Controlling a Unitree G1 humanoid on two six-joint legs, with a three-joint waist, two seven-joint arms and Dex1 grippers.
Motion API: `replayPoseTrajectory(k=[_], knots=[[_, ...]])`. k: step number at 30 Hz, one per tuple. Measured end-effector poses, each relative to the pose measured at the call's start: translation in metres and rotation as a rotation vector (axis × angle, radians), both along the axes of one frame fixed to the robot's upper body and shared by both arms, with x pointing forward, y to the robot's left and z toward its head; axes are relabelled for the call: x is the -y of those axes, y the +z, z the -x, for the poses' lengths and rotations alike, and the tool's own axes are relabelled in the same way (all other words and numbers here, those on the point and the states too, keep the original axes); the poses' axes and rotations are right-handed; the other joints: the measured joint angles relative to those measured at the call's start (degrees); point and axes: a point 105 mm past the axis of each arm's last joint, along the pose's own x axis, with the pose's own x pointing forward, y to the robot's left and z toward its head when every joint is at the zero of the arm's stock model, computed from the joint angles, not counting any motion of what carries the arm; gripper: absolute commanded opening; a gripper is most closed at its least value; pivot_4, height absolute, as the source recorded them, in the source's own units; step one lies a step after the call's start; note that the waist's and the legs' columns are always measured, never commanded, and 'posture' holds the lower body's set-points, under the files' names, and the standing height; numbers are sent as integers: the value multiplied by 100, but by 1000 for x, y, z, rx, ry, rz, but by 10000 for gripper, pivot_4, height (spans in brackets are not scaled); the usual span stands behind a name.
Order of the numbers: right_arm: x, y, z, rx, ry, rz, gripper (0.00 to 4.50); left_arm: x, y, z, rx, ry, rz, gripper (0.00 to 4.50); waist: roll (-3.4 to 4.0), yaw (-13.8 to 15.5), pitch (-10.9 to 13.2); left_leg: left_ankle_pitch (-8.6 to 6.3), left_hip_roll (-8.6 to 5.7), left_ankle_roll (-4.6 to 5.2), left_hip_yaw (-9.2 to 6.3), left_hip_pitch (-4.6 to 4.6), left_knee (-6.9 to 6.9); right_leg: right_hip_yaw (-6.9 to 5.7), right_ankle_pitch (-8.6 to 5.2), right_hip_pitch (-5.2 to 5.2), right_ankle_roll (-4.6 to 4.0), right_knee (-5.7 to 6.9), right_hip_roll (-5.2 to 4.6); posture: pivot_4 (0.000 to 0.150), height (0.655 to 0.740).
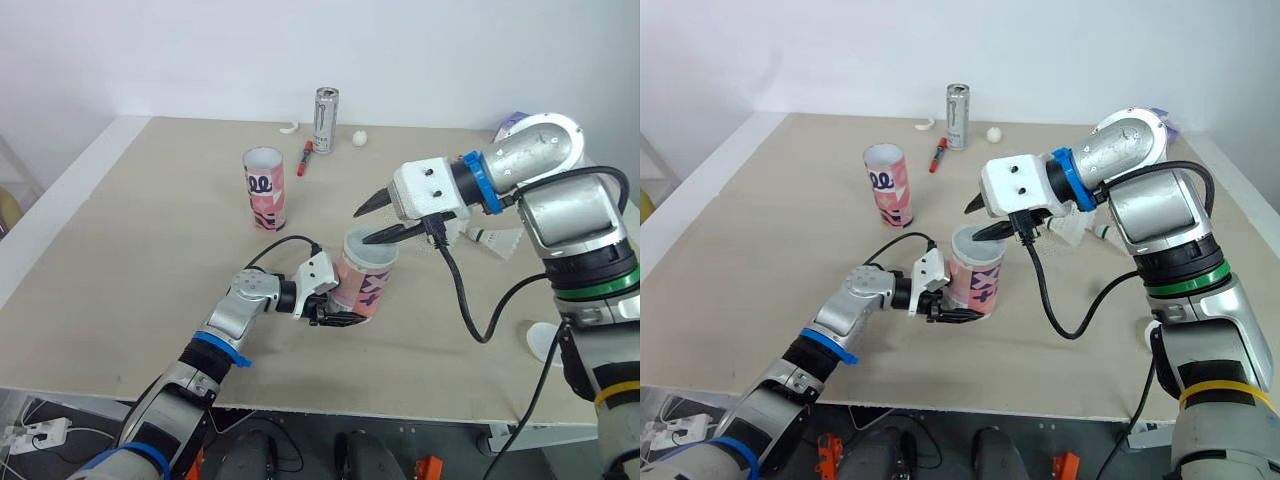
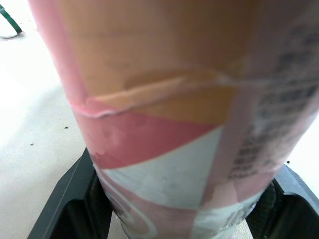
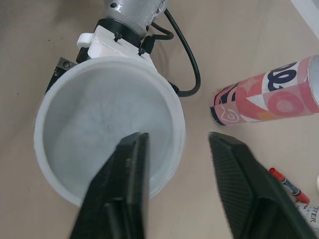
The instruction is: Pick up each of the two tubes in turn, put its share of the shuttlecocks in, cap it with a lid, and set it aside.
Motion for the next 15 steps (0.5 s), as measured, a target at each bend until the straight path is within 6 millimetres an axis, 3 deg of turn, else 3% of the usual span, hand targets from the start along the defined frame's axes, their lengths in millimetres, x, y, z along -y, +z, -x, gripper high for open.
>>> replayPoseTrajectory(k=[7,12,15], knots=[[19,30,3,-118,-138,-295,21034,0,1,1,-7,-1,-2,29529,-2,6,0,-7,4,-12,-6,-4,-1,-10,-1,1,-12,-6,-7,1500,7400],[23,10,16,-299,-206,-405,608,-1,1,1,-6,0,-3,29529,-2,4,0,-9,5,-16,-7,-4,-4,-20,-2,0,-15,-7,-26,1500,7400],[18,-1,22,-356,-233,-420,608,-1,1,1,-6,0,-3,29529,-2,3,1,-9,5,-16,-7,-4,-4,-27,-3,-1,-14,-7,-28,1500,7400]])
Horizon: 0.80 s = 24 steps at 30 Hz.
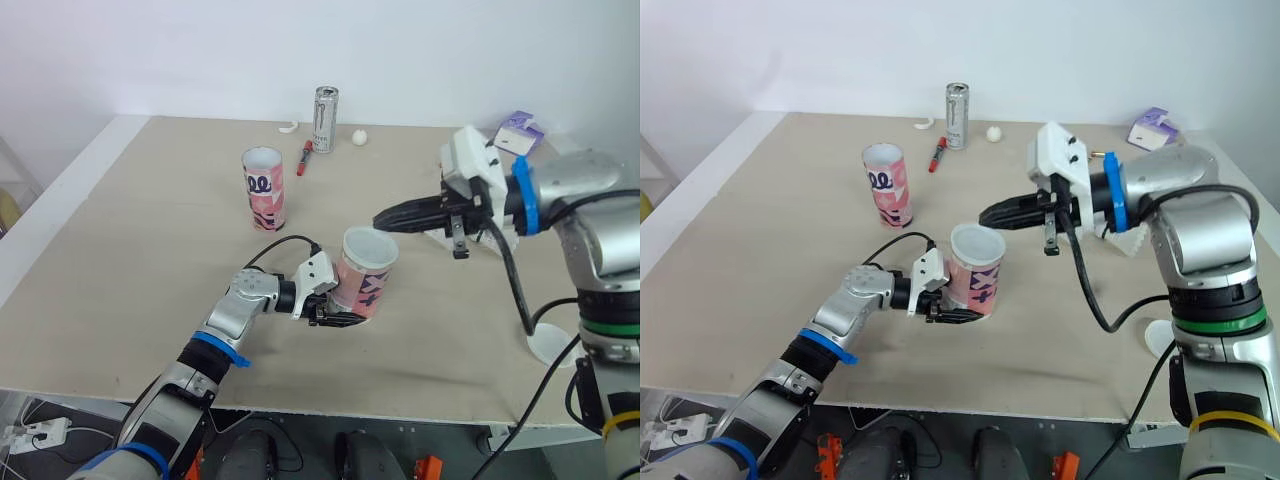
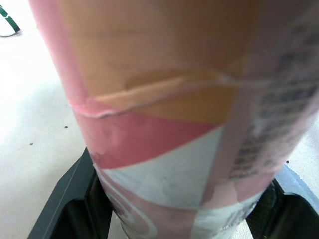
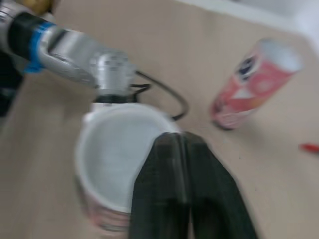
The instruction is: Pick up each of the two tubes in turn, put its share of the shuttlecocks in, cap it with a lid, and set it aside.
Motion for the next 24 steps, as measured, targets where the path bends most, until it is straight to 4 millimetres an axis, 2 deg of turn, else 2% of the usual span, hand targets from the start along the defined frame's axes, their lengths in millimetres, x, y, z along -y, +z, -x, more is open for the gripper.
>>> replayPoseTrajectory(k=[5,11,24], knots=[[-10,-5,2,-14,-11,-4,608,0,0,0,-1,0,0,29529,-1,0,0,0,0,0,-1,0,0,-35,-8,1,14,-1,-6,1500,7400],[-19,-21,2,-52,9,51,608,0,0,0,0,0,1,29529,-1,1,0,0,0,0,-8,-5,0,-78,-9,1,14,-4,-28,1500,7400],[-18,-31,3,48,49,169,608,-1,-2,0,-3,13,0,29529,-4,1,-3,-2,13,-3,-15,14,0,-149,-21,10,34,-10,-57,1500,7400]])
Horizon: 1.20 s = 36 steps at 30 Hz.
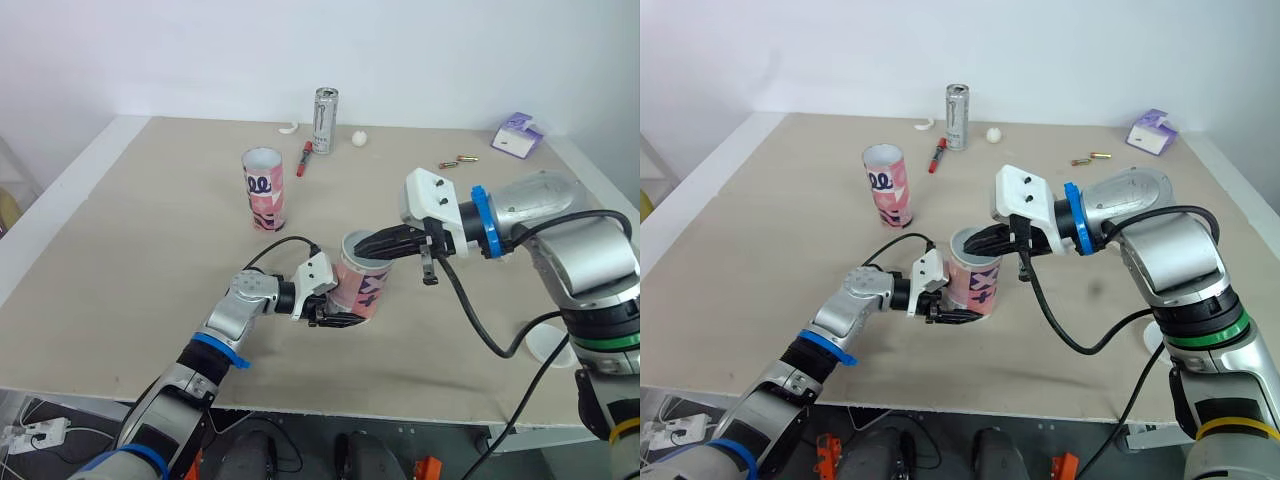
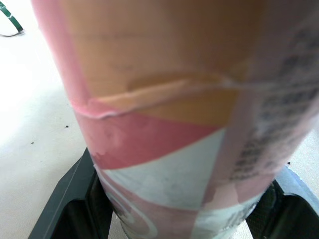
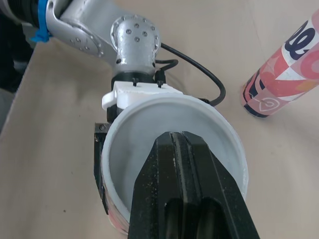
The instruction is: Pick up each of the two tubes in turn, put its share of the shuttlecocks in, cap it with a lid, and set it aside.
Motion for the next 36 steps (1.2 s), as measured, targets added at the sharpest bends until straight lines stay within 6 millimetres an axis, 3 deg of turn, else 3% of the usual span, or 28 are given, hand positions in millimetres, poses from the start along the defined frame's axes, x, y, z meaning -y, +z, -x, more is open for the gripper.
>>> replayPoseTrajectory(k=[7,16,23,27,28,31,35,36], knots=[[0,-4,-3,45,18,33,608,-1,-2,-1,-6,9,-4,29529,-11,0,-13,-4,15,-8,2,26,0,-30,0,13,0,-6,-11,1500,7400],[1,-8,-6,47,27,68,608,0,-3,-1,-9,11,-5,29529,-9,1,-50,-14,22,-24,3,34,0,-157,2,21,-3,-9,-93,1500,7400],[6,0,-9,-71,-26,-23,608,0,-3,-1,-6,12,-4,29529,-8,7,-46,-16,23,-28,2,27,0,-176,4,19,-5,-12,-104,1500,7400],[22,17,-10,-124,-80,-159,608,0,-1,0,3,4,5,29529,2,18,-38,-18,23,-30,6,-13,0,-177,9,3,-14,-15,-103,1500,7400],[35,30,-8,-111,-105,-268,608,0,0,0,10,-1,9,29529,-2,44,-36,-20,23,-34,-3,-20,0,-189,15,7,-27,-25,-101,1500,7400],[63,43,-4,-60,-190,-381,608,1,1,1,15,-6,13,29529,0,58,-34,-25,25,-35,-5,-24,-6,-197,19,14,-24,-54,-90,1500,7400],[99,25,3,-56,-331,-481,608,-1,1,1,15,-5,18,29529,1,64,-32,-30,27,-30,3,-23,-10,-197,16,19,-4,-69,-85,1500,7400],[106,13,6,-64,-364,-488,3302,-1,1,1,17,-5,18,29529,2,63,-32,-30,27,-30,3,-23,-10,-197,17,20,-2,-69,-81,1500,7400]])
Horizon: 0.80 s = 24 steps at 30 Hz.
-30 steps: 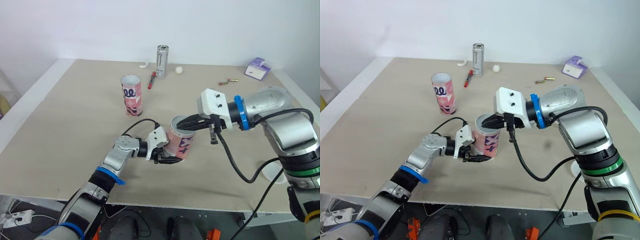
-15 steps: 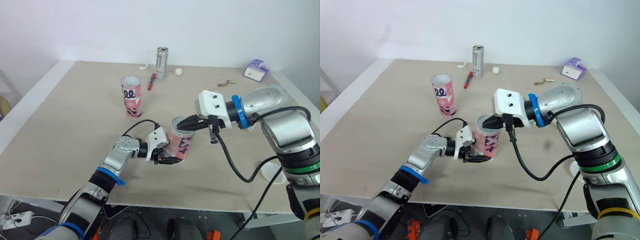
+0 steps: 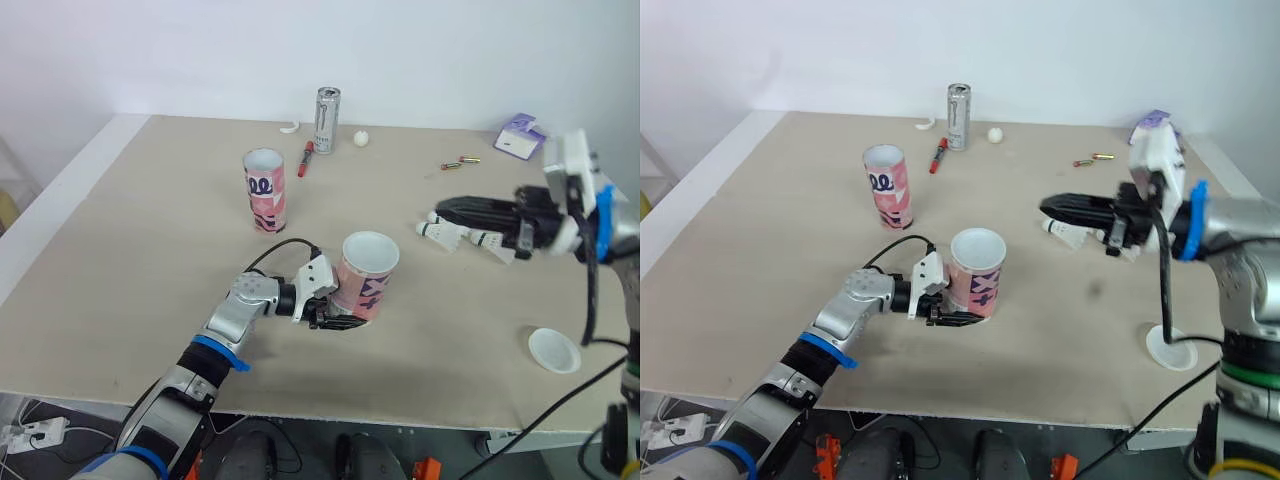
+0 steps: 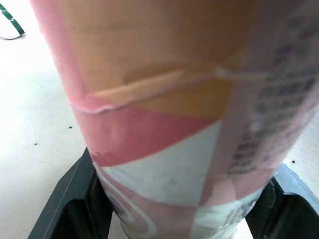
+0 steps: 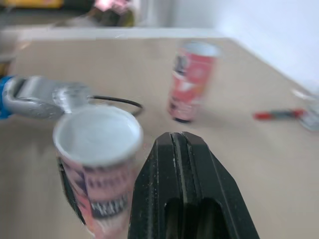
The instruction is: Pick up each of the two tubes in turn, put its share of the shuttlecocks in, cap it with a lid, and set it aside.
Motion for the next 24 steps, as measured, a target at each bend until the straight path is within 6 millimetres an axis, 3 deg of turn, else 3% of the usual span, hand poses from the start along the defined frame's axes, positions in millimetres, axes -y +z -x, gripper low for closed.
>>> replayPoseTrajectory(k=[3,7,8,10,14,18,19,24], knots=[[6,-30,5,-50,-40,-12,13748,-1,1,-1,0,4,4,29529,11,-9,6,1,3,2,0,5,0,2,5,0,4,1,11,1500,7400],[-2,-86,17,-116,-47,-2,33151,-3,2,-1,4,2,8,29529,17,-16,9,2,11,2,-7,9,-1,4,5,1,2,1,29,1500,7400],[-9,-99,19,-137,-32,1,40142,-4,3,-1,5,2,9,29529,28,-24,16,2,11,2,-7,9,-1,8,5,-1,2,1,31,1500,7400],[-16,-107,21,-133,-10,7,44607,-4,3,-1,6,1,10,29529,41,-31,20,2,6,3,-2,9,0,20,9,-3,8,1,31,1500,7400],[-32,-118,18,-112,15,-21,44607,-5,4,1,4,-9,15,29529,15,-41,32,2,11,2,-6,7,0,28,9,-4,8,0,44,1500,7400],[-41,-131,18,-141,40,-29,45000,-6,2,5,1,-32,17,43047,20,-42,36,1,7,2,1,3,-9,53,5,-14,10,0,51,1500,7400],[-41,-130,17,-135,44,-28,45000,-9,-1,6,-6,-28,14,44329,19,-48,38,1,7,2,5,3,-13,59,5,-18,11,0,53,1500,7400],[-46,-133,19,-127,75,-18,45000,-14,-1,9,14,-54,13,44329,11,-46,44,1,9,2,3,5,-27,62,-1,-20,3,0,63,1500,7400]])
